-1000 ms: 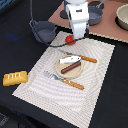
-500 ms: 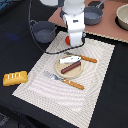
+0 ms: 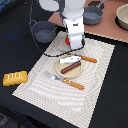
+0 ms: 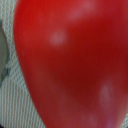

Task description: Interact with the objects in diverse but meaningful ways.

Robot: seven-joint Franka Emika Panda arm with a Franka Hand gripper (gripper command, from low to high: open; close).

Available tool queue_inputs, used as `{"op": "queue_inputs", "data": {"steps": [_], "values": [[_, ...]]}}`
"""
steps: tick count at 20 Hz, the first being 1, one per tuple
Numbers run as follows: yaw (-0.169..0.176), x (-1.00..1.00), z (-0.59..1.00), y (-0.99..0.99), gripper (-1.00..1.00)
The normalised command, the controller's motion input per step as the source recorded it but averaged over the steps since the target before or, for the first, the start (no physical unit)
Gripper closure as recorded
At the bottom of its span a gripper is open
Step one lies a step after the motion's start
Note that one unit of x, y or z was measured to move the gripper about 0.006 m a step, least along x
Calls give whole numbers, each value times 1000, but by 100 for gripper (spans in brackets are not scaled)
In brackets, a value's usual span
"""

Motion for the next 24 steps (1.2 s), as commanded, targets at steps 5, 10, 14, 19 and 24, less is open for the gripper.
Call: {"op": "queue_inputs", "data": {"steps": [5,10,14,19,24], "values": [[0,459,235,413,100],[0,388,221,369,100],[0,359,249,356,100],[0,277,800,76,100],[0,-132,638,-499,100]]}}
